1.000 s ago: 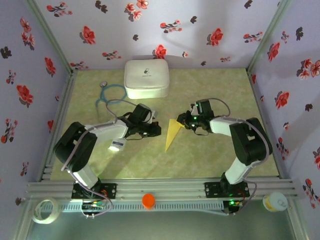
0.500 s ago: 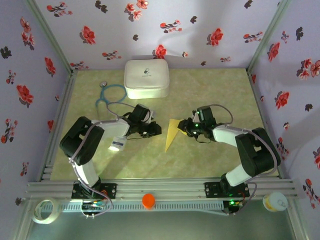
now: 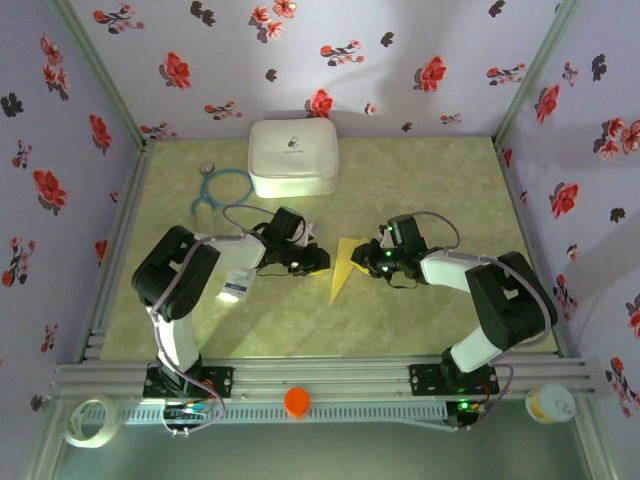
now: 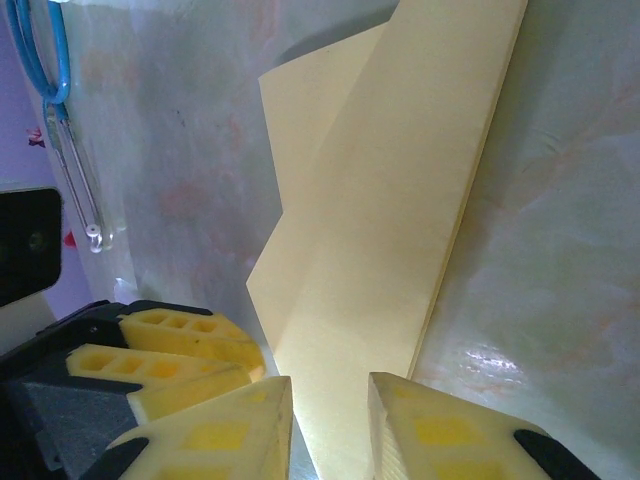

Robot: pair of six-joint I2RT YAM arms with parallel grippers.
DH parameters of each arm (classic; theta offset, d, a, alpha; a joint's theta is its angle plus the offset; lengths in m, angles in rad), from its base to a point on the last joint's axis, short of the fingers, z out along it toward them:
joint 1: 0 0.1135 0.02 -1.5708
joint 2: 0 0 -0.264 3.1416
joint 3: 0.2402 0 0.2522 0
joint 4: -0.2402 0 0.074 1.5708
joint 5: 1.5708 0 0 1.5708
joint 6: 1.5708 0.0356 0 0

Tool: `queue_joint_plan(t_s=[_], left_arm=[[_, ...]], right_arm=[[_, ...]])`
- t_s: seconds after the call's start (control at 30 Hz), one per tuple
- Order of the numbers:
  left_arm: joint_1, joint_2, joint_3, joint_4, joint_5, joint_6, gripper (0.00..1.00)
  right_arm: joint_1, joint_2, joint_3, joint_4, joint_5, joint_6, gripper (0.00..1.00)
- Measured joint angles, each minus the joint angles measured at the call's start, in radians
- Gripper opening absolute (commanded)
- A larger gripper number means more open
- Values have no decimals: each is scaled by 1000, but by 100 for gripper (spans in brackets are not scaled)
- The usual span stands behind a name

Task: Fold a paper plane with a square sheet of paper (pick it up from the middle)
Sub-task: Turn over a paper plane at the center of the table.

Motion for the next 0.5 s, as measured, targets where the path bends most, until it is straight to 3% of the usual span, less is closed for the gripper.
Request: queue_joint_plan(t_s=[0.5], left_arm=[[-34,63,64,-32,10,0,23]], right_arm=[[8,18,-14,0,-3,4,18]])
